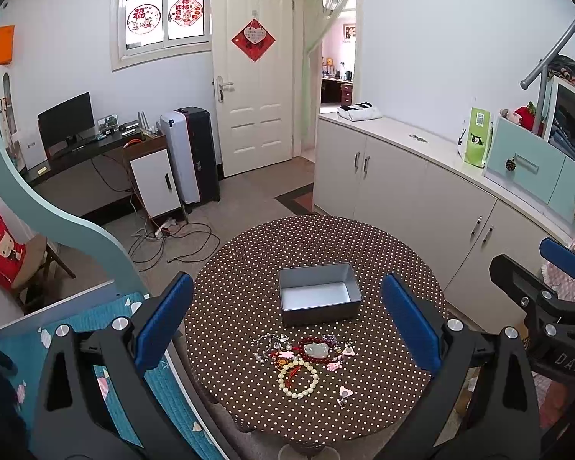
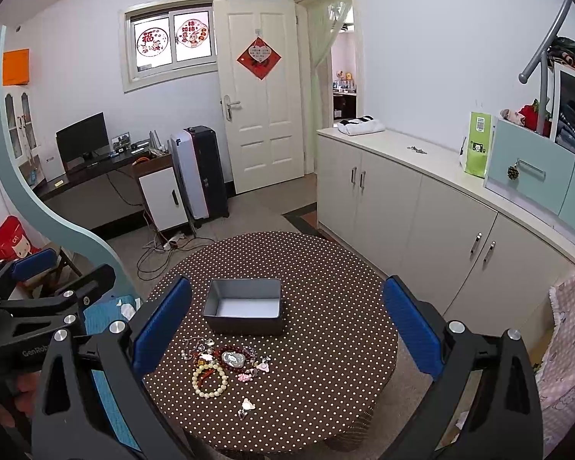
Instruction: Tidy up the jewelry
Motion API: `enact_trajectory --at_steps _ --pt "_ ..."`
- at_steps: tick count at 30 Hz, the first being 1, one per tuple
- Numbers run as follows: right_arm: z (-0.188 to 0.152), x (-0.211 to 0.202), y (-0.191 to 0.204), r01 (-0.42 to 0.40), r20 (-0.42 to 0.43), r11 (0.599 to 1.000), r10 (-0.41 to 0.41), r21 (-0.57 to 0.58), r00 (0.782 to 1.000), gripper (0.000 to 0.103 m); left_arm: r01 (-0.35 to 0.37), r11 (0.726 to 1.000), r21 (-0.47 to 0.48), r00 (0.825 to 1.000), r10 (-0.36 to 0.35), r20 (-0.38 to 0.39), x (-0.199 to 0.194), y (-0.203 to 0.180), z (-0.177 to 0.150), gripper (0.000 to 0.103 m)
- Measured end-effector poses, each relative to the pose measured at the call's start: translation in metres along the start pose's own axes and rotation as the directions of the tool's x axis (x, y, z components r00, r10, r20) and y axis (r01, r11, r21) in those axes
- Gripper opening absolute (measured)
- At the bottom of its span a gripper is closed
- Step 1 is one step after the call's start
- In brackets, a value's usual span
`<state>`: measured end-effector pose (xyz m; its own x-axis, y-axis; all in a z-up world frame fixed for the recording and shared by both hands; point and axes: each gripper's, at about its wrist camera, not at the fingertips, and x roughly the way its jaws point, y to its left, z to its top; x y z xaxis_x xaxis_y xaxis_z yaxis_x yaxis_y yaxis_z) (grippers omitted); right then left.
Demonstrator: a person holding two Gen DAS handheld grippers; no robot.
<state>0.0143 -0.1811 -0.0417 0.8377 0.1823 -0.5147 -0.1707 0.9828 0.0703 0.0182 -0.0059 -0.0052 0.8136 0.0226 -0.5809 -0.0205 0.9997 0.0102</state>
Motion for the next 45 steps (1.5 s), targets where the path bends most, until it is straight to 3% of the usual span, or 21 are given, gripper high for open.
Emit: enact_trajectory --at_steps 45 --pt "0.0000 -0.0006 0.0043 -0.002 -0.002 1.000 0.002 -0.022 1.000 0.096 0.009 1.000 0.010 1.000 -0.010 0.007 0.0024 0.0020 -0.0062 0.098"
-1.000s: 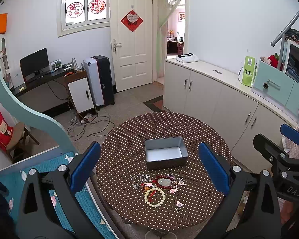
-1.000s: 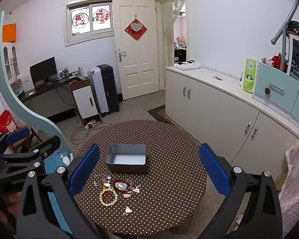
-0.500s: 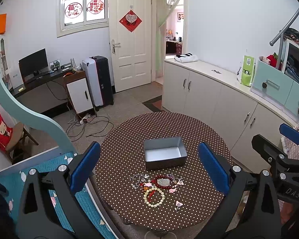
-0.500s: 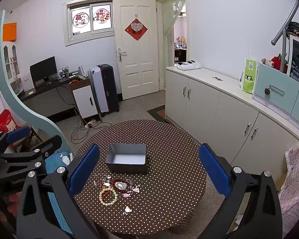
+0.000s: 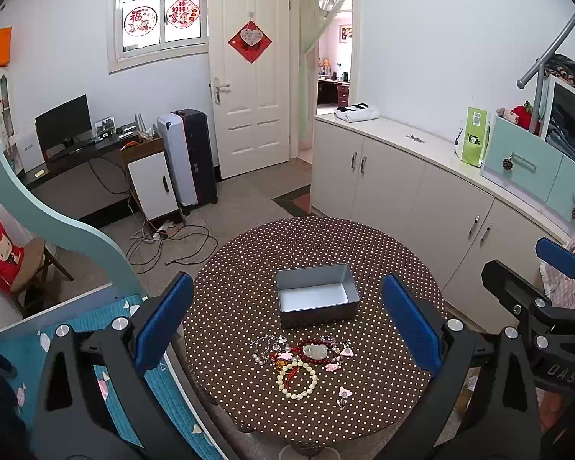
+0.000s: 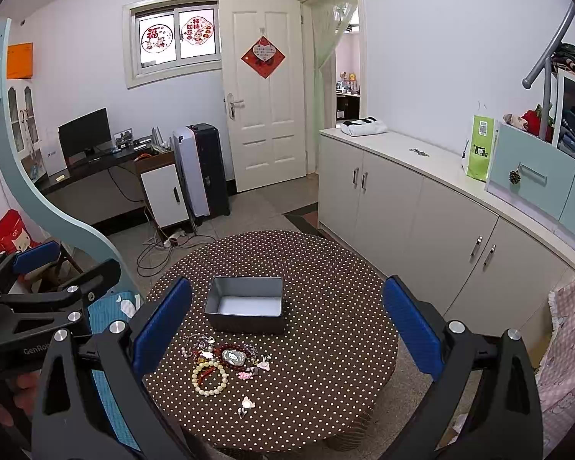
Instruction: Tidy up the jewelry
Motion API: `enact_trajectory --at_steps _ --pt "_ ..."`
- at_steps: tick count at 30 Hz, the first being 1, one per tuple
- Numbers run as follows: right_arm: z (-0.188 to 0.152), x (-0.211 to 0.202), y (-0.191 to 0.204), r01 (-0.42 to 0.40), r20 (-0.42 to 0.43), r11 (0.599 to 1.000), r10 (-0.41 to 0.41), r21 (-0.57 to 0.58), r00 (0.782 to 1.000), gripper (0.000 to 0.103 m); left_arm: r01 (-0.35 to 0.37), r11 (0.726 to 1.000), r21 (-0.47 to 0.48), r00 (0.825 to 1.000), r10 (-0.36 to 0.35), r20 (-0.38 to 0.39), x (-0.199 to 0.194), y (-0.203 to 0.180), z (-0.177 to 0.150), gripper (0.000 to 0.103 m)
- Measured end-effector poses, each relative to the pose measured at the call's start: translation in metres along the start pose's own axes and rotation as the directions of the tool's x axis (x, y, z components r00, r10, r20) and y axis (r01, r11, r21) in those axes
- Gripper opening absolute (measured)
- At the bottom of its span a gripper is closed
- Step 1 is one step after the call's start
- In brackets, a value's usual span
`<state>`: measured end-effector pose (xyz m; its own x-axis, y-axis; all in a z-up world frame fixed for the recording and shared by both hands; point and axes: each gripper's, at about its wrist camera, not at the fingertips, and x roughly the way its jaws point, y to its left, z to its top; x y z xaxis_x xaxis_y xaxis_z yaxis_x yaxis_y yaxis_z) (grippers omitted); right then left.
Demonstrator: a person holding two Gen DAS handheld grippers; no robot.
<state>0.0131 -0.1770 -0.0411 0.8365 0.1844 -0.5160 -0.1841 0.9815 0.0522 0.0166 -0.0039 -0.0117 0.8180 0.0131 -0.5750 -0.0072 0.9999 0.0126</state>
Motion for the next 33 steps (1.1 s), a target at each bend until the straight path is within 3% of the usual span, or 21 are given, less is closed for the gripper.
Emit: enact_trajectory --at_steps 11,21,26,33 --pt "0.001 0.002 0.004 -0.003 -0.016 1.000 0.003 -0.004 1.000 0.096 0.011 1.000 -0.009 1.000 -0.011 -0.023 0.001 0.003 -0.001 0.098" --pt "-0.009 0.017 0.005 -0.003 -0.102 1.000 0.005 0.024 0.995 0.096 0.043 0.999 -0.024 0.987 -0.046 -0.151 0.020 0.011 -0.015 0.098" --pt "-0.023 0.028 0.002 0.004 -0.185 0.999 0.005 0.050 0.983 0.096 0.064 0.997 -0.048 0.964 -0.075 -0.255 0.036 0.016 -0.029 0.098" --pt "-0.046 0.047 0.003 0.030 -0.314 0.997 -0.008 0.065 0.949 0.096 0.099 0.990 -0.104 0.898 -0.134 -0.418 0.065 0.025 -0.057 0.098"
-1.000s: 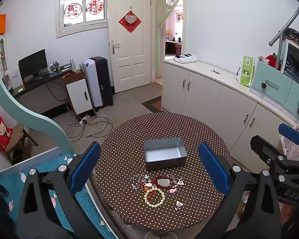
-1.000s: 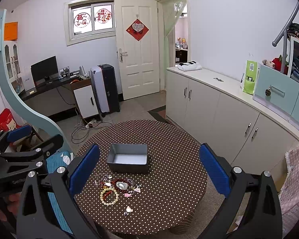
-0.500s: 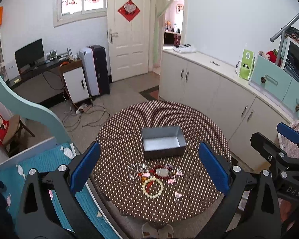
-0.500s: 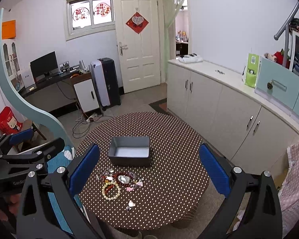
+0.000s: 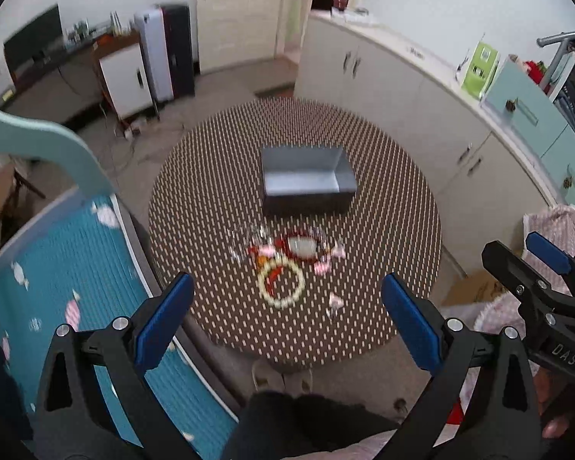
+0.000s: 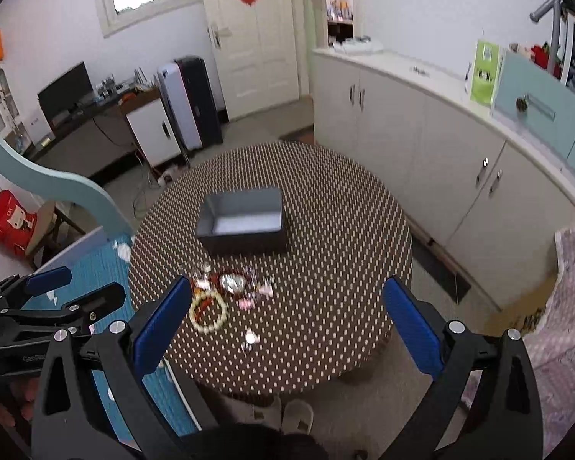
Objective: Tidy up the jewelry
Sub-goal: 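Move both tools down toward the jewelry pile beside the silver tin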
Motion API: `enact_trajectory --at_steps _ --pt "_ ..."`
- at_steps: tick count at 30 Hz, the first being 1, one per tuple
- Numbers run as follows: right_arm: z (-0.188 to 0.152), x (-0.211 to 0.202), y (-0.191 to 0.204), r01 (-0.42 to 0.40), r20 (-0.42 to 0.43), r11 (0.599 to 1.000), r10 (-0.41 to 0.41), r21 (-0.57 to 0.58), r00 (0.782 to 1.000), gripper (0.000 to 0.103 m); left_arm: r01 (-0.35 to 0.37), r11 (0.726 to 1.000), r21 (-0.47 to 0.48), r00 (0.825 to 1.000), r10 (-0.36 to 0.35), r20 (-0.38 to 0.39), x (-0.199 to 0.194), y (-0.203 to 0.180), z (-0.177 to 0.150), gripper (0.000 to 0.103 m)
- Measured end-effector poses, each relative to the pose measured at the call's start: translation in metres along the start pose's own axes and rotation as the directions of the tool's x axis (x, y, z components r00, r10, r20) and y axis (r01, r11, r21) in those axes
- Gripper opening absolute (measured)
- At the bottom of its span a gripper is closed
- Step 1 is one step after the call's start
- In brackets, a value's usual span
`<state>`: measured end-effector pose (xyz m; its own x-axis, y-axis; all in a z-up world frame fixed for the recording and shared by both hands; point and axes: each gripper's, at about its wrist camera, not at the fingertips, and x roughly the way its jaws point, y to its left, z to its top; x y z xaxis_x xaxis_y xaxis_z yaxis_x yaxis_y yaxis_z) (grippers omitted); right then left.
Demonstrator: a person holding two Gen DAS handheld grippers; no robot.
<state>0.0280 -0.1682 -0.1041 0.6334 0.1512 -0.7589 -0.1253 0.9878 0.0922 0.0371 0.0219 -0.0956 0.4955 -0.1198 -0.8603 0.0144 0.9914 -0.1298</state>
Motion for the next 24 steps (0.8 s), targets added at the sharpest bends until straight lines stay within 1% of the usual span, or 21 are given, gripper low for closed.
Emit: enact_trajectory --at_steps 4,8,12,17,18,19,20,21,22,23,24 --pt "-0.009 0.018 -0.002 0.012 -0.086 0.999 -0.008 0.038 0.996 0.096 0.010 0.999 -0.031 0.995 -0.013 -0.097 0.032 0.011 -0.009 0.098" --pt "-0.014 0.035 -0.005 0.033 -0.141 0.997 -0.023 0.070 0.990 0.096 0.025 0.998 -0.058 0.986 -0.034 -0.165 0.058 0.023 -0.014 0.097" --pt "-0.019 0.054 -0.011 0.053 -0.196 0.993 -0.032 0.106 0.980 0.096 0.045 0.995 -0.085 0.972 -0.064 -0.228 0.086 0.036 -0.017 0.097" --pt "-0.027 0.074 -0.014 0.035 -0.246 0.988 0.003 0.148 0.969 0.096 0.053 0.994 -0.093 0.958 -0.077 -0.275 0.116 0.046 -0.018 0.097" --pt "-0.027 0.077 -0.015 0.029 -0.245 0.988 0.009 0.153 0.969 0.096 0.058 0.994 -0.097 0.955 -0.083 -0.283 0.122 0.048 -0.018 0.094" --pt "-0.028 0.079 -0.015 0.023 -0.244 0.987 0.017 0.158 0.970 0.096 0.063 0.993 -0.104 0.952 -0.091 -0.293 0.128 0.050 -0.018 0.086" --pt "-0.029 0.083 -0.014 0.018 -0.251 0.987 0.024 0.162 0.968 0.096 0.066 0.992 -0.112 0.946 -0.098 -0.309 0.135 0.052 -0.019 0.079" --pt "-0.030 0.087 -0.013 0.008 -0.262 0.986 0.037 0.169 0.964 0.096 0.061 0.991 -0.122 0.936 -0.099 -0.338 0.145 0.056 -0.020 0.071" --pt "-0.030 0.089 -0.012 0.000 -0.266 0.985 0.046 0.173 0.963 0.096 0.058 0.990 -0.131 0.930 -0.102 -0.352 0.151 0.058 -0.021 0.071" --pt "-0.031 0.092 -0.011 -0.009 -0.267 0.984 0.057 0.177 0.962 0.095 0.058 0.988 -0.146 0.928 -0.107 -0.356 0.156 0.061 -0.021 0.071" --pt "-0.032 0.095 -0.010 -0.019 -0.271 0.984 0.066 0.175 0.960 0.093 0.059 0.985 -0.163 0.928 -0.114 -0.355 0.162 0.065 -0.021 0.069"
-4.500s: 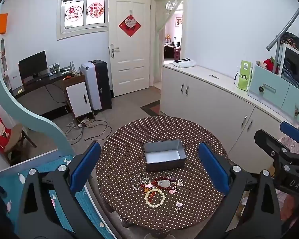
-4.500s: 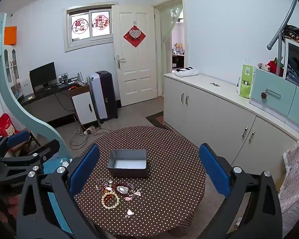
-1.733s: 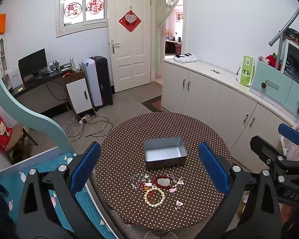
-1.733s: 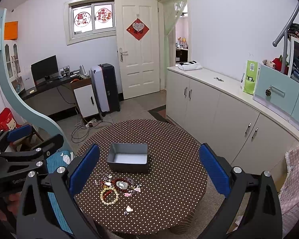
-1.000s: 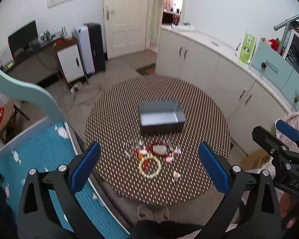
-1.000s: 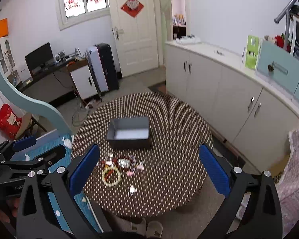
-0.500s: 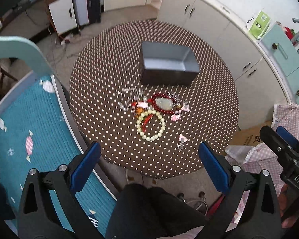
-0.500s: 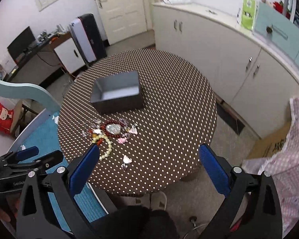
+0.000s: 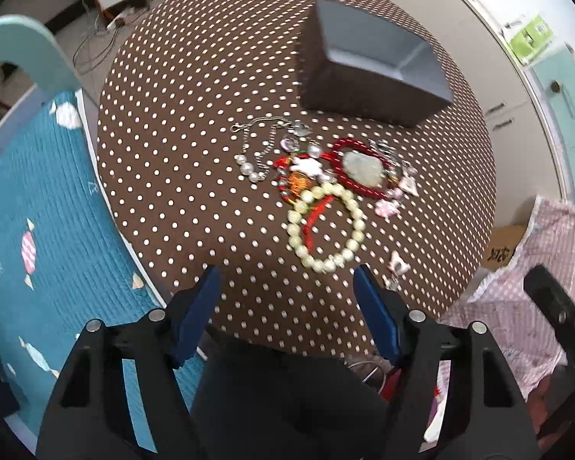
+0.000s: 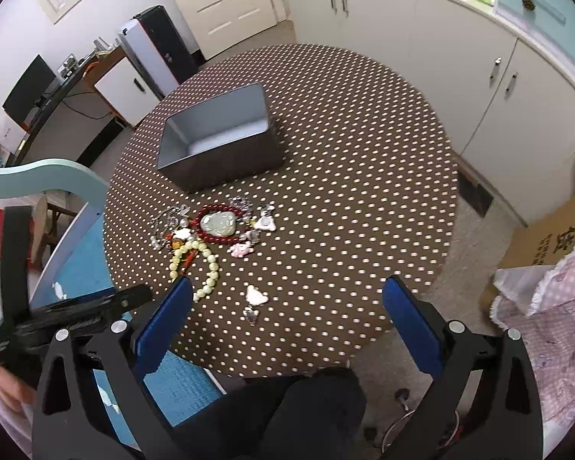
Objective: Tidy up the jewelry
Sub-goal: 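Move both tools down toward the jewelry pile beside the silver tin, then grasp the cream bead bracelet with the left tool while the right tool grasps the dark red bead bracelet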
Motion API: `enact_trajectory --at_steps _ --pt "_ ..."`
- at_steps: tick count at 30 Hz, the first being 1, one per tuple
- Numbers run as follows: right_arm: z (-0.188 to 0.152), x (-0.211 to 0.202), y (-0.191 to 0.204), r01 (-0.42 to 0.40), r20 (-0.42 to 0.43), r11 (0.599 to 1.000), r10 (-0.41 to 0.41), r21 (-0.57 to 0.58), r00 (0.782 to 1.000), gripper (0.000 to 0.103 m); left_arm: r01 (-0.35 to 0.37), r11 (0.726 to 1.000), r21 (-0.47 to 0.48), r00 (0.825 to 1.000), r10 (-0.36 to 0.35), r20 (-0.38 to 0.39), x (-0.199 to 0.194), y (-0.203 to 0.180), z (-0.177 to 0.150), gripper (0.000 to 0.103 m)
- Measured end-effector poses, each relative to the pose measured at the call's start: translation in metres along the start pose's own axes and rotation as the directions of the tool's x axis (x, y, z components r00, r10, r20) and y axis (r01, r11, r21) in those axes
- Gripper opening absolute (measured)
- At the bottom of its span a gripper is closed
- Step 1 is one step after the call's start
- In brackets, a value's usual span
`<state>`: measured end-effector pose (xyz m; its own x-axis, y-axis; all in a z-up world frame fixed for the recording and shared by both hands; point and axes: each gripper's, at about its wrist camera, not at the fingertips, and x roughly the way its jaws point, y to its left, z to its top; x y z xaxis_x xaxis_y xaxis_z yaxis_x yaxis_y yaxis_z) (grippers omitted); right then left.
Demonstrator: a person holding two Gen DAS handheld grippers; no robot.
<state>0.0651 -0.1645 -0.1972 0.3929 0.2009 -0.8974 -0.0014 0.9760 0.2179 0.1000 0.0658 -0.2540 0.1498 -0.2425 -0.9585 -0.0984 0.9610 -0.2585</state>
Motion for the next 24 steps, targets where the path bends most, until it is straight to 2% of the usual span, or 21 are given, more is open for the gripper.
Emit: enact_trajectory --at_steps 1,5,8,15,17,20,22,24 --pt "0.000 0.002 0.001 0.000 -0.005 1.000 0.000 -0.008 1.000 0.088 0.008 1.000 -0.009 1.000 -0.008 -0.003 0.004 0.003 0.002 0.065" --pt "0.004 0.019 0.012 0.011 -0.013 0.998 -0.012 -0.064 1.000 0.078 0.026 0.999 -0.035 1.000 -0.026 0.007 0.015 0.010 0.012 0.059" --pt "0.007 0.025 0.021 0.009 -0.004 0.993 -0.010 -0.114 1.000 0.071 0.030 0.999 -0.018 0.999 -0.029 0.015 0.023 0.009 0.020 0.051" --pt "0.018 0.040 0.040 0.000 -0.001 0.973 -0.001 -0.229 1.000 0.062 -0.033 0.998 0.046 0.999 0.033 -0.017 0.051 -0.002 0.032 0.041" --pt "0.023 0.046 0.043 -0.009 -0.003 0.967 0.008 -0.254 1.000 0.060 -0.064 0.994 0.090 0.998 0.065 -0.006 0.055 -0.009 0.034 0.039" --pt "0.030 0.060 0.045 -0.046 -0.037 0.961 0.037 -0.273 0.999 0.055 -0.105 0.981 0.163 0.994 0.104 0.012 0.060 -0.017 0.034 0.026" --pt "0.035 0.068 0.050 -0.063 -0.055 0.950 0.048 -0.306 0.997 0.049 -0.139 0.974 0.179 0.990 0.138 0.017 0.062 -0.016 0.035 0.009" --pt "0.039 0.074 0.054 -0.071 -0.066 0.937 0.052 -0.341 0.996 0.047 -0.118 0.979 0.164 0.993 0.119 0.005 0.060 -0.011 0.039 0.009"
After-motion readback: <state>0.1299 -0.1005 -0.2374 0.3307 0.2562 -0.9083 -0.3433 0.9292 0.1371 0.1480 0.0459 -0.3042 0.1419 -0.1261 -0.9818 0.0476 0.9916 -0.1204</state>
